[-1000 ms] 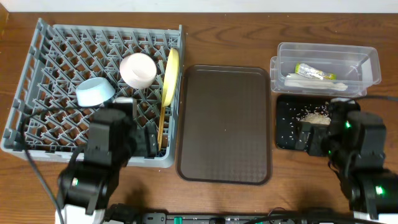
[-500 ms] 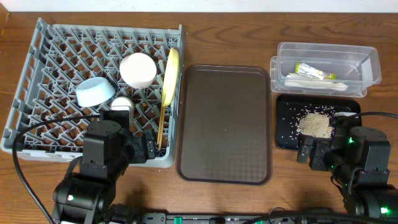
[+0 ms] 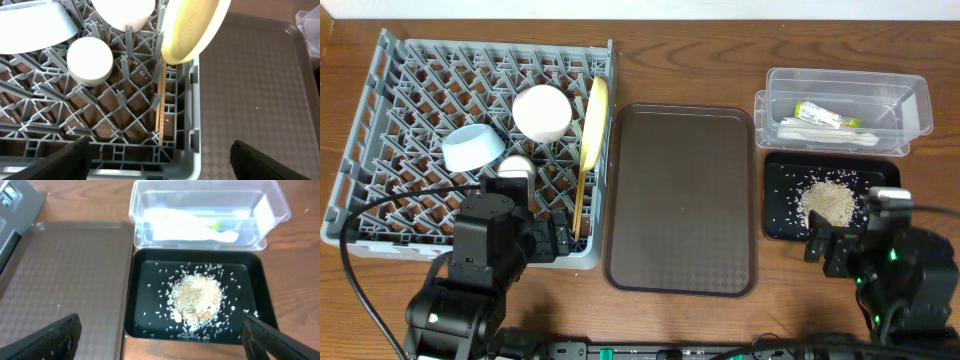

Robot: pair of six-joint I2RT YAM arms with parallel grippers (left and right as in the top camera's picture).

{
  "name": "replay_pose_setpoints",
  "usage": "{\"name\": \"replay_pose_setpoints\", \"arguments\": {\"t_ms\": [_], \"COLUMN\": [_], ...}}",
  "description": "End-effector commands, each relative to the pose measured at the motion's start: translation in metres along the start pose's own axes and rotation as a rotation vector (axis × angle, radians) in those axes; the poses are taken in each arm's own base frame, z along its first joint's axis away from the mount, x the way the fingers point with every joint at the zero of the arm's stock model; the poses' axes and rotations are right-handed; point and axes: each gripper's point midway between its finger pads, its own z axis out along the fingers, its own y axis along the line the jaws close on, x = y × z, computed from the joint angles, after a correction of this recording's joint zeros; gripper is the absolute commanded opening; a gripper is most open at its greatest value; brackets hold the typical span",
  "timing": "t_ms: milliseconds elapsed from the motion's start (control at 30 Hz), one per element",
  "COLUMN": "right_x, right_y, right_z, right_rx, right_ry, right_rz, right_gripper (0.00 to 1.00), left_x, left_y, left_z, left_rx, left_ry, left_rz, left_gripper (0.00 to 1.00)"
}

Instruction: Sort waste into correct bins and load items into the dishwasher

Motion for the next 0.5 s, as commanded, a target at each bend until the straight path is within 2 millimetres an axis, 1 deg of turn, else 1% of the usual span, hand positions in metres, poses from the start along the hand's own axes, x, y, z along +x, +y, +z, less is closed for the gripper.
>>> {"name": "replay_pose_setpoints", "arguments": {"t_ms": [0, 100, 267, 367, 467], "right_x": [0.001, 0.001, 0.006, 0.0, -0.006], "right_y": [-0.002, 0.0, 0.003, 0.004, 0.006], "right_z": [0.001, 0.005, 0.019, 0.024, 0.03], "right_rx": [0.0, -0.024, -0.057, -0.069, -0.082], "right_ry": [-0.149, -0.297, -0.47, -0.605, -0.706], "right_rz": [-0.025, -0.021, -0.018, -0.014, -0.013], "right_gripper": [0.99, 0.99, 0.99, 0.99, 0.99], "left_x": [0.001, 0.001, 0.001, 0.001, 0.001], "left_y": [0.002, 0.002, 0.002, 0.002, 0.002], "left_z": [0.001, 0.001, 0.001, 0.001, 0.001], "left_rx": [-0.012, -0.012, -0.012, -0.012, -0.012], "left_ry": [0.0, 0.0, 0.0, 0.0, 0.0], "left_rz": [0.007, 0.006, 0.007, 0.006, 0.007], "left_gripper": [0.91, 0.91, 0.91, 0.91, 0.91]}}
